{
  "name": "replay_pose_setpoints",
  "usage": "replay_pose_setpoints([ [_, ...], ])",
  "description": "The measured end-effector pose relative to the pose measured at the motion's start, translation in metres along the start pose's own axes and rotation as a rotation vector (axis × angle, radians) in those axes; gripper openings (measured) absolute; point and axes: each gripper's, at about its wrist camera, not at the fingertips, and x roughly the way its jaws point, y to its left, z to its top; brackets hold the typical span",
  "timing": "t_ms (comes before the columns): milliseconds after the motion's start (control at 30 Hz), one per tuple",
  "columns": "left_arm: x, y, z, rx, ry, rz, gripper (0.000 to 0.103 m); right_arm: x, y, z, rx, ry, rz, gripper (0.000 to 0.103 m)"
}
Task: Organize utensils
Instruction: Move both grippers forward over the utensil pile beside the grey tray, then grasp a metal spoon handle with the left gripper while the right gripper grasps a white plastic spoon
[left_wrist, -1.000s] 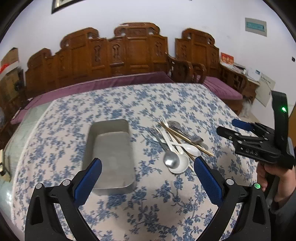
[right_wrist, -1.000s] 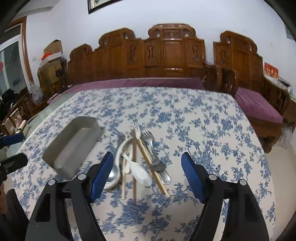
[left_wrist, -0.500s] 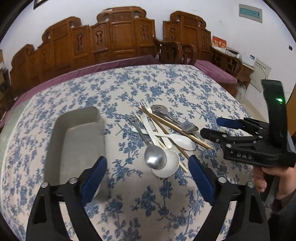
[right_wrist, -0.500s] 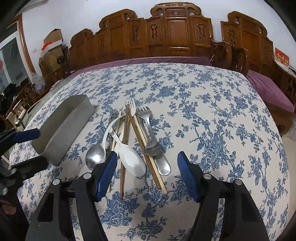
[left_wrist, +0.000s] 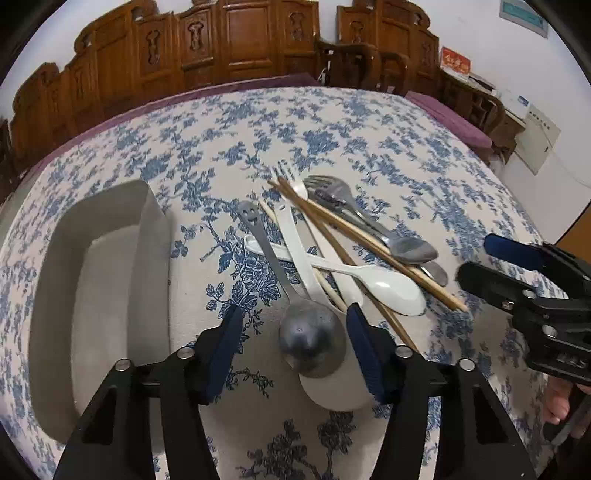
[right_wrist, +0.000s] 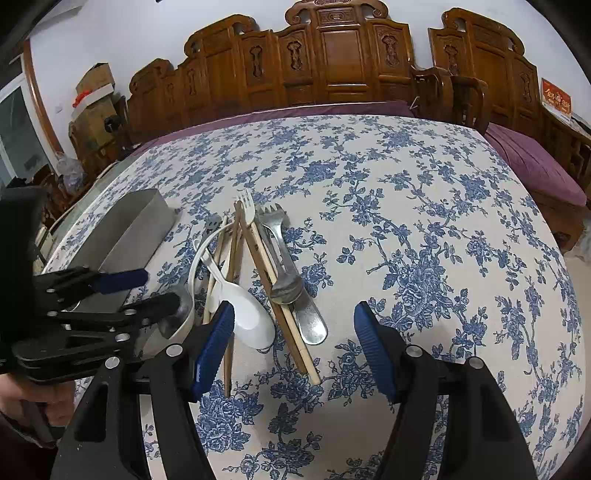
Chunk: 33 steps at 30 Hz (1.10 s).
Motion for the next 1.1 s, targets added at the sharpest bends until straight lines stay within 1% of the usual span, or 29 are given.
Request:
replay_pose_setpoints([
  [133, 0.012, 0.004, 0.0, -0.035, 0.032, -0.014, 0.048, -0.002, 0.0, 0.001, 0.004, -0.006, 0.008, 0.069],
  [300, 0.02, 0.01, -0.001, -0.094, 0.067, -0.079, 0.046, -0.004, 0.001, 0.001, 0.007, -0.01, 0.01, 0.069],
  [333, 0.02, 0.011, -0.002, -0.099, 0.068, -0.081, 0.043, -0.004, 0.001, 0.001, 0.006, -0.01, 0.01, 0.069],
  [367, 0.02, 0.01, -0.002, -0.1, 0.07, -0.091, 0.037, -0.004, 0.001, 0.001, 0.005, -0.01, 0.009, 0.069],
  [433, 0.018, 0.008, -0.002, -0.102, 0.075, -0.104, 0.031, -0.004, 0.002, 0.001, 0.006, -0.009, 0.008, 0.069],
  [500, 0.016, 0.007, -0.003, -0.109, 0.075, -0.108, 0.027, -0.005, 0.003, 0.001, 0.004, -0.01, 0.007, 0.069],
  [567, 0.011, 0.009, -0.004, -0.127, 0.068, -0.129, 0.019, -0.004, 0.002, 0.001, 0.004, -0.012, 0.01, 0.069],
  [600, 0.008, 0.009, -0.004, -0.13, 0.065, -0.135, 0.017, -0.005, 0.003, 0.001, 0.001, -0.012, 0.011, 0.069],
  [667, 0.0, 0.01, -0.004, -0.13, 0.056, -0.145, 0.007, -0.005, 0.005, 0.001, -0.005, -0.012, 0.013, 0.069],
  [700, -0.002, 0.009, -0.004, -0.129, 0.056, -0.145, 0.006, -0.004, 0.006, 0.001, -0.008, -0.009, 0.012, 0.069],
  [733, -0.005, 0.009, -0.005, -0.127, 0.057, -0.141, 0.003, -0.004, 0.008, 0.0, -0.012, -0.007, 0.011, 0.069],
  [800, -0.01, 0.011, -0.006, -0.125, 0.054, -0.157, 0.003, -0.002, 0.012, -0.001, -0.019, -0.003, 0.013, 0.069],
  [867, -0.014, 0.011, -0.008, -0.121, 0.054, -0.151, 0.003, -0.001, 0.015, -0.002, -0.028, 0.0, 0.012, 0.069],
  [1100, -0.038, 0.017, -0.013, -0.113, 0.033, -0.167, 0.003, 0.005, 0.036, -0.009, -0.045, 0.017, 0.044, 0.069],
])
